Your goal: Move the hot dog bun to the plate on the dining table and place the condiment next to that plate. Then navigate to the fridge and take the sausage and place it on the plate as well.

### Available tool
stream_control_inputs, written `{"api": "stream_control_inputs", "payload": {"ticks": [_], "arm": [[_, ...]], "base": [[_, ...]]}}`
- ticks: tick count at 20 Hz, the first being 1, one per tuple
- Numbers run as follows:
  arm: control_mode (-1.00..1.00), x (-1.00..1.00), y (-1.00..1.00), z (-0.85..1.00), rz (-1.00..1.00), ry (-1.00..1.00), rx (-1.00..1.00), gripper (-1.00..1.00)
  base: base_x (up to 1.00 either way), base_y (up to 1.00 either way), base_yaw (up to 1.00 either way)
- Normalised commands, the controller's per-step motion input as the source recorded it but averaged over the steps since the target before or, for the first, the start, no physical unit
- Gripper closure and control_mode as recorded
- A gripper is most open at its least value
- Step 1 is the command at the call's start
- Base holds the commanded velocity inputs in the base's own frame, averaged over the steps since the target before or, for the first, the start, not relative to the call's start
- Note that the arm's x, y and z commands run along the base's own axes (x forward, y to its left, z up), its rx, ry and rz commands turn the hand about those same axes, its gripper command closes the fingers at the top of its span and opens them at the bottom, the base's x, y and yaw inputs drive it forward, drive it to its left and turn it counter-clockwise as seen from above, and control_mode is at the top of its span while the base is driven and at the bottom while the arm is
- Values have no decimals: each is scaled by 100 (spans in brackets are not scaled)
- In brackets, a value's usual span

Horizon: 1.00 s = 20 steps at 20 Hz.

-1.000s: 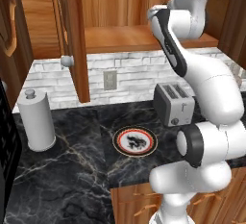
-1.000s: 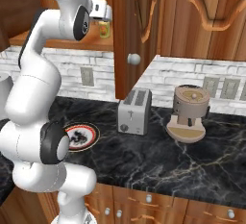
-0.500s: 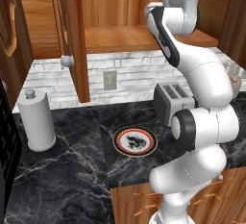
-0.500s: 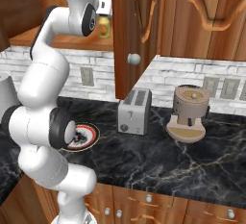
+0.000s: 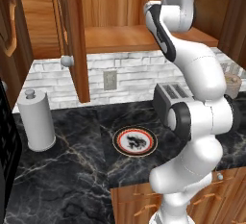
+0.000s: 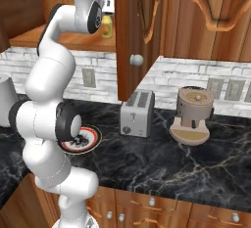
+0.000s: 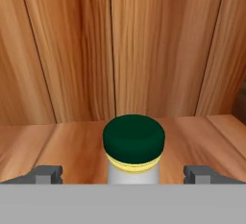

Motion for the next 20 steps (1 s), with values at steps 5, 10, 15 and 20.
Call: {"api": "stream_control_inputs", "payload": {"ticks": [5,10,15,20], "arm": [[-100,0,-1,0,0,0,0,100],[-100,-1,0,0,0,0,0,100],[-100,-79,0,8,0,-11,0,100],[-100,-100,0,3,0,-4,3,100]], "base": [[0,0,0],[0,0,0],[0,0,0],[0,0,0]]}}
